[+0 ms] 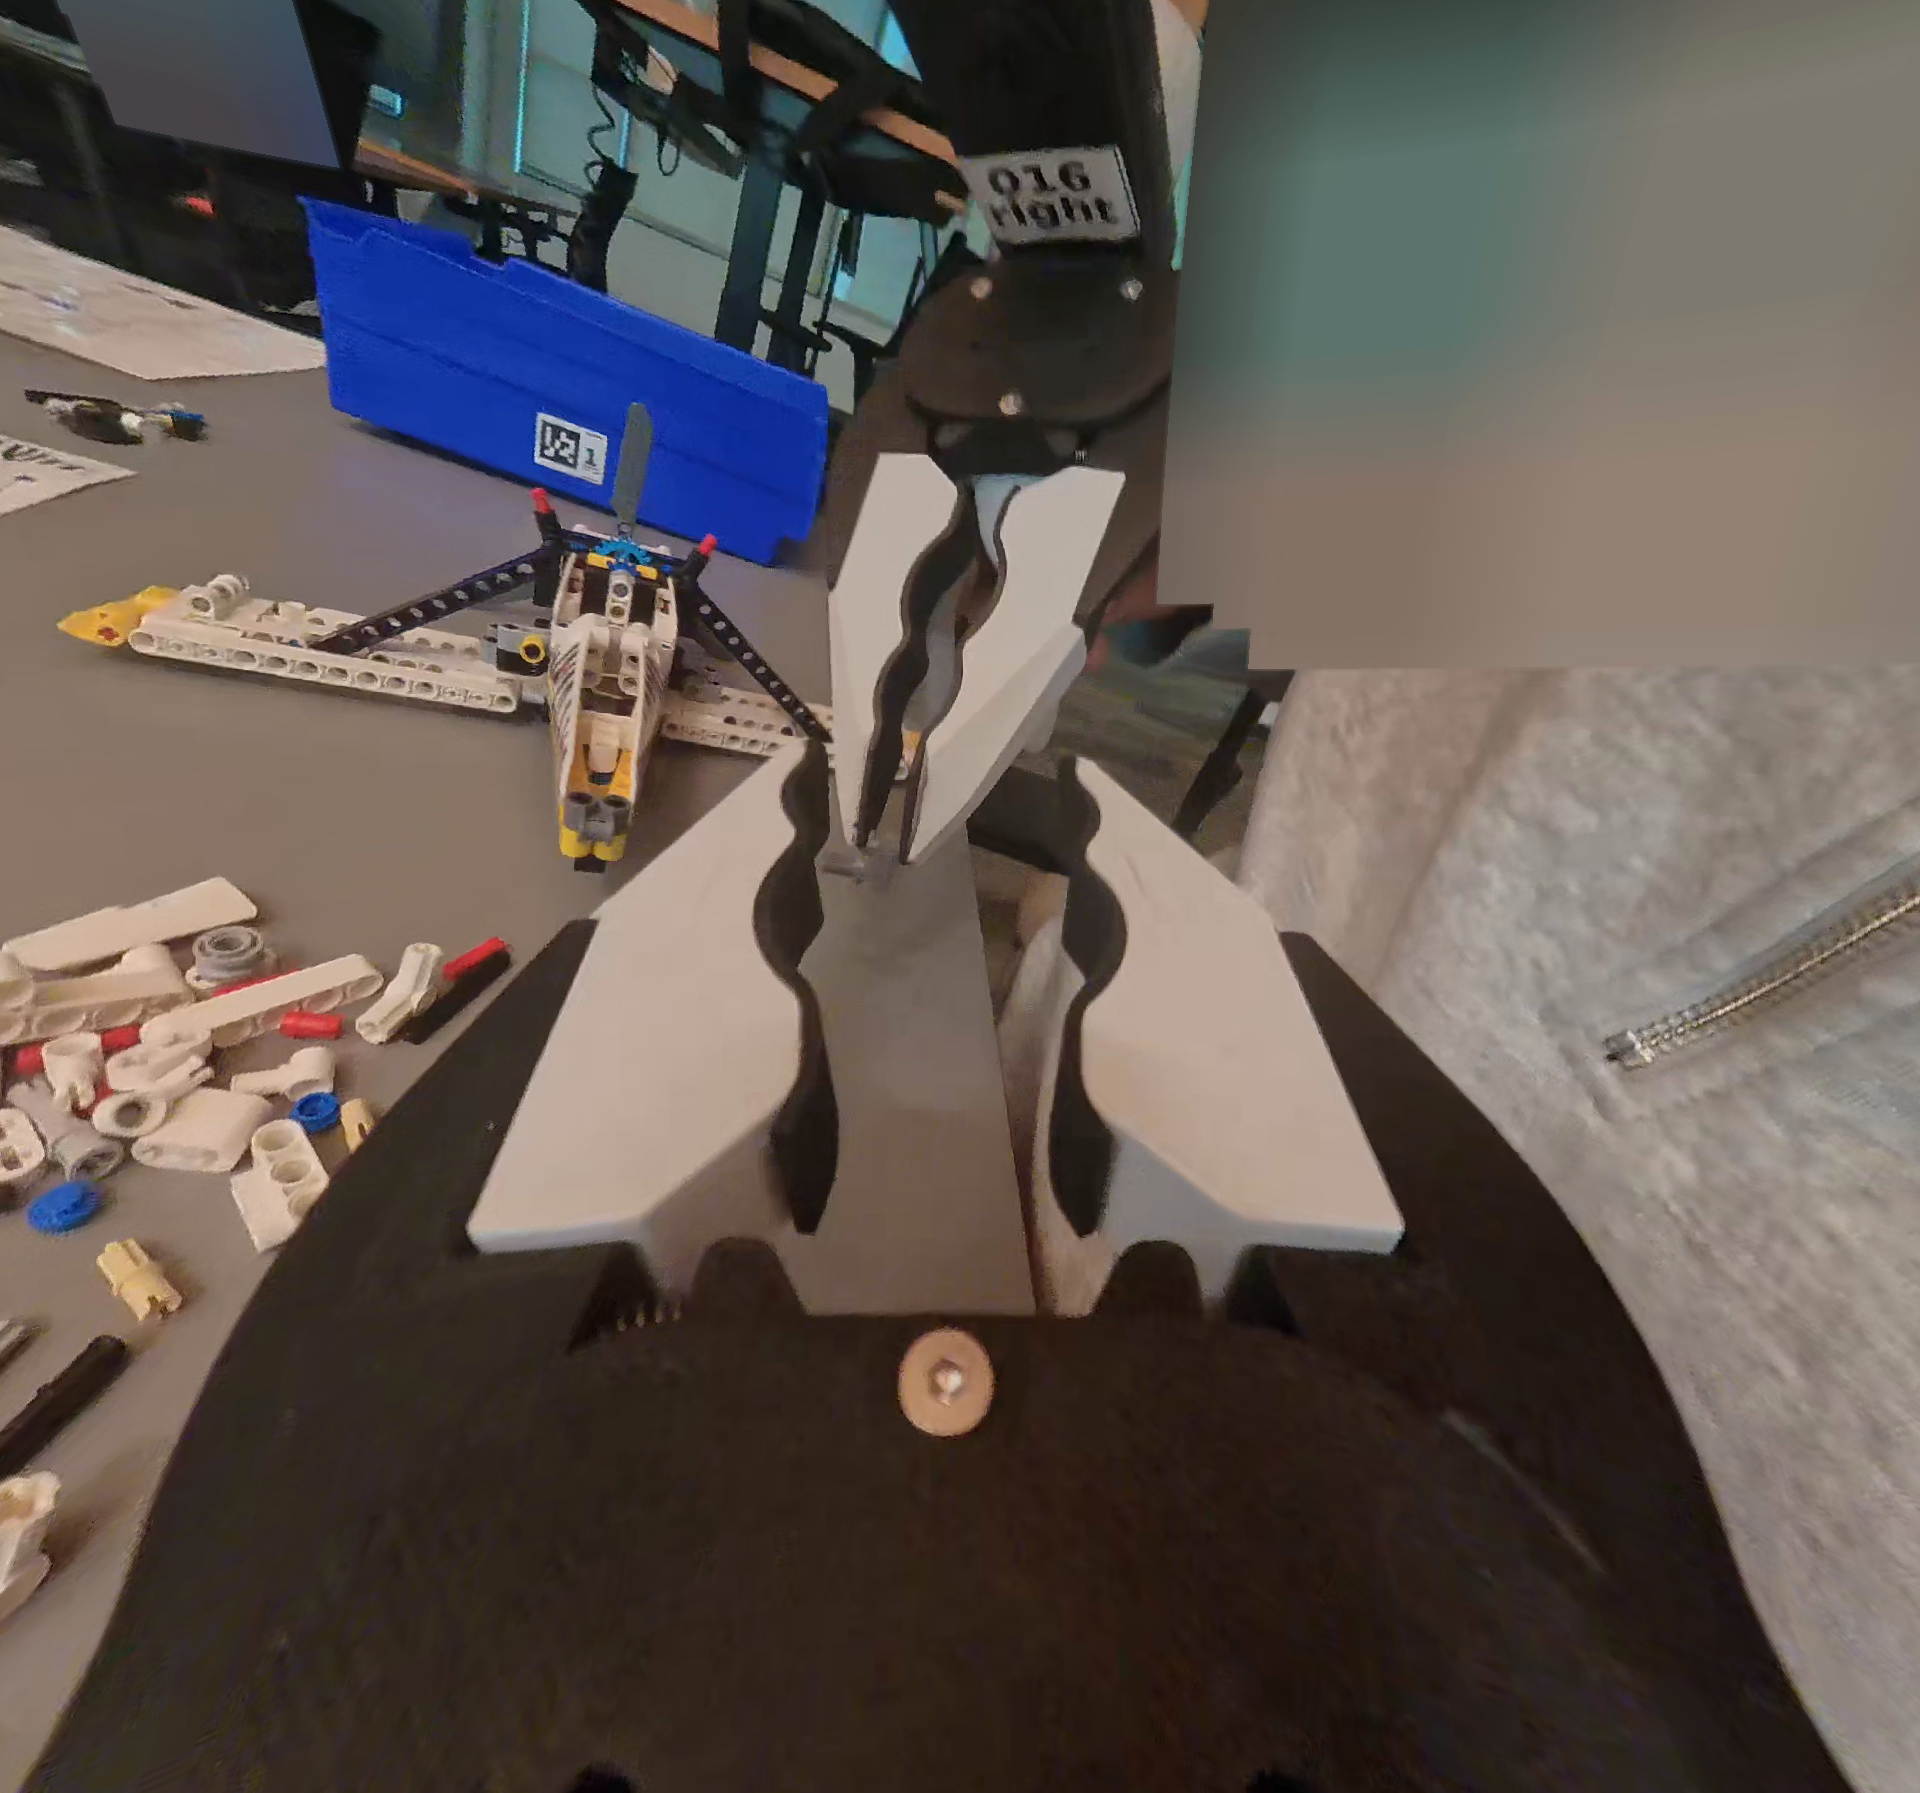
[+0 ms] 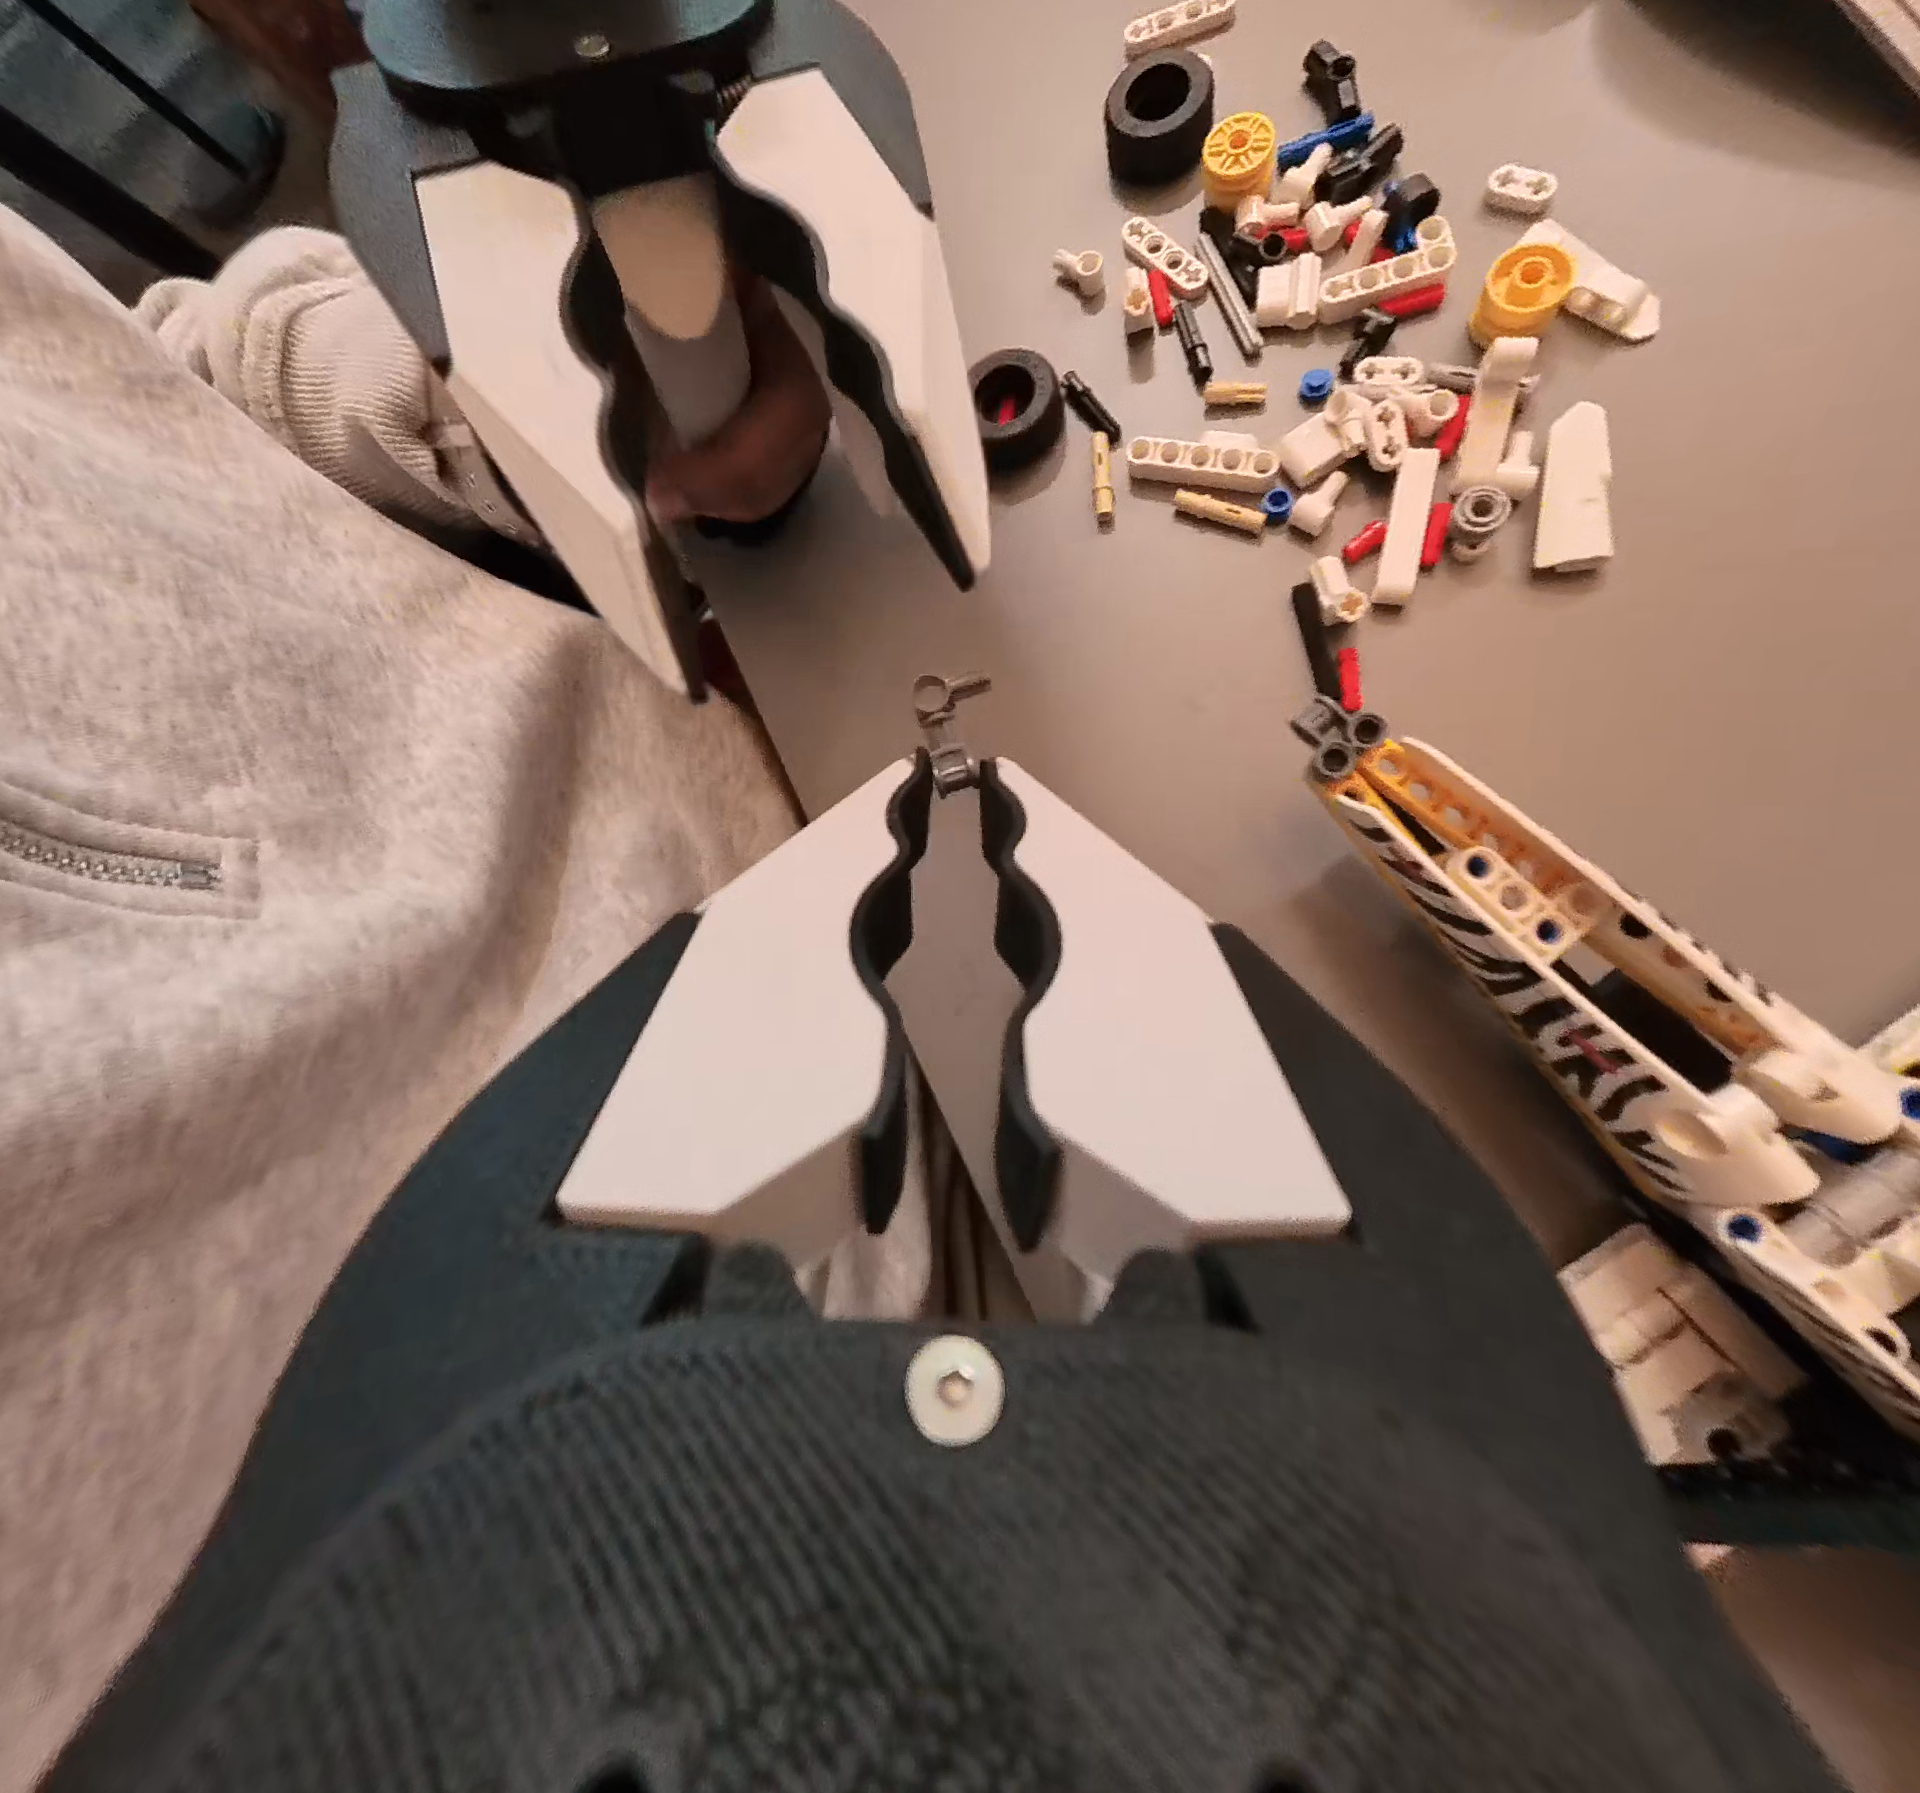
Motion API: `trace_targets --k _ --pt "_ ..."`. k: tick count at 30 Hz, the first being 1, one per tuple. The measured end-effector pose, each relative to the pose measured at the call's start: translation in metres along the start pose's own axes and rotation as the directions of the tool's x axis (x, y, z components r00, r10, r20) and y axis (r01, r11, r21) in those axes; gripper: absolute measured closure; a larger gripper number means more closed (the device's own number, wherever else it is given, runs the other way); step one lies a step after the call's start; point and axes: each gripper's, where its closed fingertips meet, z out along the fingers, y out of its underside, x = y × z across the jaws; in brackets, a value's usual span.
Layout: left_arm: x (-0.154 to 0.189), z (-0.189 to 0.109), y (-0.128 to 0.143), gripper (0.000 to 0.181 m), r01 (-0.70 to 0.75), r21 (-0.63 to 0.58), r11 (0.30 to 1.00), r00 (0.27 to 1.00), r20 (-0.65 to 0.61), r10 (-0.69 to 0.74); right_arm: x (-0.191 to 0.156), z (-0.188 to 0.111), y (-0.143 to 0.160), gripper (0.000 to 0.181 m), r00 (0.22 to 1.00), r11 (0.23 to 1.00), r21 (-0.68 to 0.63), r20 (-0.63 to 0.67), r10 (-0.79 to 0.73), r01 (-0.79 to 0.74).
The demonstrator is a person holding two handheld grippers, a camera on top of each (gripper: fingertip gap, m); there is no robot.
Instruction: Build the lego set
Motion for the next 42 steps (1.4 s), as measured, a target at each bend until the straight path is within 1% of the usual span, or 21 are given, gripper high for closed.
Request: trace_targets --k 3,6,11,13,20,21,23,25,28,31,36,39,42 --pt "0.006 0.003 0.003 0.143 -0.039 -0.026 0.999 0.999 -0.017 0.039 -0.004 -0.001 -0.003 0.174 0.999 1.0 0.001 0.032 0.021 -0.021" --pt "0.006 0.003 0.004 0.149 -0.028 -0.03 0.999 0.999 -0.024 0.028 -0.008 -0.006 -0.013 0.174 0.991 0.994 0.057 0.101 0.083 -0.089" --pt "0.004 0.003 0.004 0.151 -0.006 -0.028 1.0 1.0 -0.027 0.005 -0.009 -0.017 -0.027 0.176 0.964 0.967 0.156 0.208 0.165 -0.199" --pt "0.005 0.004 0.006 0.151 -0.003 -0.042 0.999 1.0 -0.03 0.002 -0.008 -0.019 -0.029 0.176 0.961 0.961 0.175 0.214 0.173 -0.212" --pt "0.004 0.005 0.007 0.148 0.012 -0.053 0.999 0.999 -0.03 -0.014 -0.004 -0.017 -0.03 0.176 0.978 0.968 0.19 0.159 0.135 -0.164" --pt "0.004 0.005 0.007 0.147 0.014 -0.051 0.999 0.999 -0.028 -0.016 -0.003 -0.017 -0.029 0.176 0.979 0.969 0.188 0.15 0.135 -0.163" --pt "0.002 0.003 0.005 0.146 0.024 -0.036 0.999 0.999 -0.025 -0.025 0.005 -0.015 -0.023 0.175 0.988 0.976 0.168 0.088 0.125 -0.138" --pt "-0.003 0.0 0.001 0.143 0.053 -0.002 0.999 0.999 -0.01 -0.053 0.013 -0.012 -0.014 0.175 0.995 0.985 0.134 0.008 0.104 -0.104" --pt "-0.01 -0.007 -0.007 0.143 0.095 0.06 0.994 0.995 -0.005 -0.095 0.021 -0.005 0.0 0.175 0.993 0.993 0.084 -0.08 0.092 -0.085" --pt "-0.015 -0.012 -0.013 0.142 0.1 0.104 0.989 0.995 0.011 -0.102 0.028 0.002 0.016 0.175 0.983 0.995 0.04 -0.162 0.091 -0.086" --pt "-0.013 -0.012 -0.013 0.137 0.081 0.102 0.991 0.997 0.007 -0.082 0.036 0.013 0.039 0.175 0.958 0.994 -0.017 -0.267 0.104 -0.112" --pt "-0.013 -0.012 -0.013 0.137 0.084 0.105 0.991 0.996 0.006 -0.085 0.043 0.013 0.044 0.175 0.934 0.99 -0.003 -0.332 0.13 -0.139" --pt "-0.013 -0.013 -0.014 0.137 0.088 0.107 0.99 0.996 0.004 -0.089 0.045 0.013 0.044 0.175 0.925 0.982 0.035 -0.332 0.186 -0.185"
